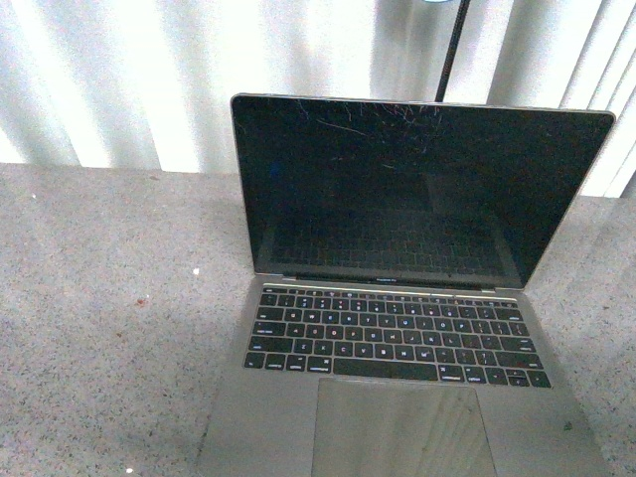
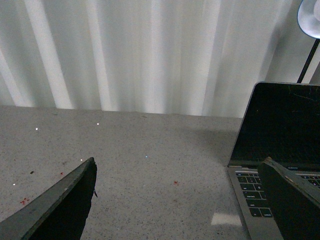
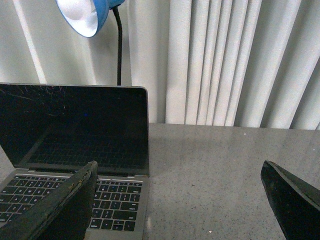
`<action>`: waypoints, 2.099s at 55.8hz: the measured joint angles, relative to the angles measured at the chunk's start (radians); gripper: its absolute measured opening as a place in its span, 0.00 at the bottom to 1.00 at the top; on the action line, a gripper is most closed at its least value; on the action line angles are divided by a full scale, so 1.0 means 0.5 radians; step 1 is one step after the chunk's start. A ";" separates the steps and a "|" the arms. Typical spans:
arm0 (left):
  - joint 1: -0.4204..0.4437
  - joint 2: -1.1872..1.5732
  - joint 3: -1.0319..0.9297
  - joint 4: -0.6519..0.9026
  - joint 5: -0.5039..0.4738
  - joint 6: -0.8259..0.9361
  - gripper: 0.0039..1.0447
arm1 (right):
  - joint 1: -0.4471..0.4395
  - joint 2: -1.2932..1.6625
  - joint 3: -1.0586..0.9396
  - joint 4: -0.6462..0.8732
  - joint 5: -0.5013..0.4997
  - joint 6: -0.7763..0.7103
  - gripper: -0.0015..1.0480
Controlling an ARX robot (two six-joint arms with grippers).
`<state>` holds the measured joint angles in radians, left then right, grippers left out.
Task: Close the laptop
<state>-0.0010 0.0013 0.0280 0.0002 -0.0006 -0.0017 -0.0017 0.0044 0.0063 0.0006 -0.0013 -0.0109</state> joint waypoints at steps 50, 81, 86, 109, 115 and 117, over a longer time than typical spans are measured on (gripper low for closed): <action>0.017 1.120 0.145 0.971 -0.365 -0.244 0.94 | -0.633 1.155 0.095 1.299 0.043 -0.191 0.93; 0.037 3.045 1.346 1.453 0.631 0.008 0.94 | -0.911 2.958 1.663 1.536 -1.025 -0.201 0.93; 0.014 3.122 1.567 1.218 0.706 0.206 0.94 | -0.911 3.022 1.780 1.449 -1.234 -0.301 0.93; -0.269 3.372 2.342 0.460 0.793 1.190 0.94 | -0.825 3.220 2.076 0.793 -1.606 -1.113 0.93; -0.347 3.457 2.435 0.307 0.784 1.360 0.94 | -0.783 3.277 2.141 0.680 -1.599 -1.268 0.93; -0.366 3.487 2.457 0.269 0.784 1.408 0.94 | -0.765 3.303 2.171 0.649 -1.595 -1.329 0.93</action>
<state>-0.1841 1.7447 1.2568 0.1345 0.3916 0.7021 -0.3843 1.6558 1.0916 0.3248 -0.7990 -0.6754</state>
